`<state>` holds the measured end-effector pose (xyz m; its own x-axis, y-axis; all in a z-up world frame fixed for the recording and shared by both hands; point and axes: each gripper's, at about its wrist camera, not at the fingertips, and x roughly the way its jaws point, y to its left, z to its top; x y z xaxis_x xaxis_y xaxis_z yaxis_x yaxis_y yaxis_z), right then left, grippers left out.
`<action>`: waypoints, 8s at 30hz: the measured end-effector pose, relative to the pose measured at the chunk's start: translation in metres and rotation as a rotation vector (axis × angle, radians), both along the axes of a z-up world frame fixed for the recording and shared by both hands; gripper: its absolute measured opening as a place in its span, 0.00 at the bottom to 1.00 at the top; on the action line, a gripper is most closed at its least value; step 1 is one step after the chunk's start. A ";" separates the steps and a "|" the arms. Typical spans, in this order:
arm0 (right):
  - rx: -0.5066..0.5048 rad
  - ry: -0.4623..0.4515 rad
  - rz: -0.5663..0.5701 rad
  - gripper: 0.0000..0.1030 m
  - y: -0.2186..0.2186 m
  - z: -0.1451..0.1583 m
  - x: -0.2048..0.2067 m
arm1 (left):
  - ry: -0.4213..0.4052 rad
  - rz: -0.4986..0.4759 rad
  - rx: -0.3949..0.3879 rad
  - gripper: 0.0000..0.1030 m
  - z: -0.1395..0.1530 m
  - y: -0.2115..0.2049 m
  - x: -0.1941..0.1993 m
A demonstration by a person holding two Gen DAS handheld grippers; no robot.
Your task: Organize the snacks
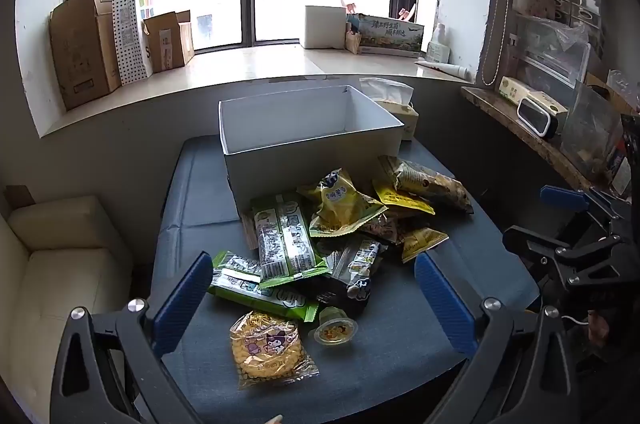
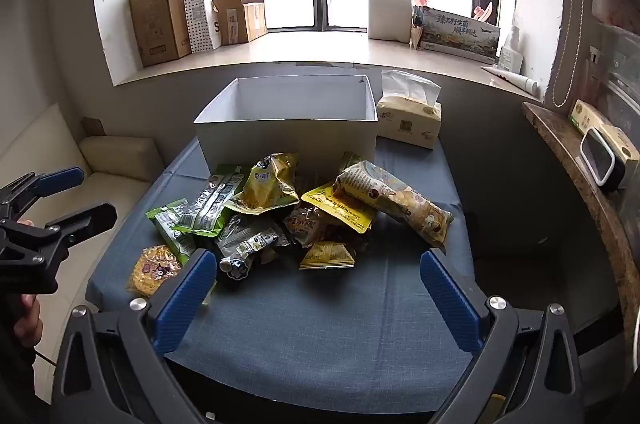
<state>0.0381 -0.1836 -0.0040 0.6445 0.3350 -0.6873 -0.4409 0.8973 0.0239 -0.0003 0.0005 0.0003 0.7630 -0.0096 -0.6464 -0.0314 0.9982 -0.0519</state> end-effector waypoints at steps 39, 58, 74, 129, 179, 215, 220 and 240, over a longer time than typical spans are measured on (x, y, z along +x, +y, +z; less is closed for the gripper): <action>0.001 -0.001 0.010 1.00 0.002 0.002 -0.002 | -0.016 -0.021 -0.013 1.00 0.004 -0.003 -0.002; 0.008 0.004 0.010 1.00 0.001 0.003 -0.002 | -0.017 -0.035 -0.014 1.00 0.002 -0.005 -0.003; 0.008 0.003 0.012 1.00 0.001 0.002 -0.002 | -0.020 -0.042 -0.014 1.00 0.004 -0.007 -0.003; -0.348 0.080 0.283 0.58 -0.009 -0.139 0.212 | 0.029 -0.037 -0.023 1.00 -0.020 0.001 0.005; 0.214 0.079 0.124 0.53 -0.049 -0.028 0.047 | 0.168 0.085 -0.102 0.65 -0.087 0.044 0.108; 0.511 0.436 -0.053 1.00 0.075 -0.059 0.372 | 0.104 0.140 -0.143 1.00 -0.048 0.109 0.334; 0.476 0.312 -0.019 1.00 0.075 -0.029 0.354 | 0.057 0.137 -0.139 1.00 -0.040 0.110 0.317; 0.187 -0.081 0.152 1.00 0.047 -0.015 0.121 | -0.124 0.017 -0.044 1.00 -0.004 0.058 0.080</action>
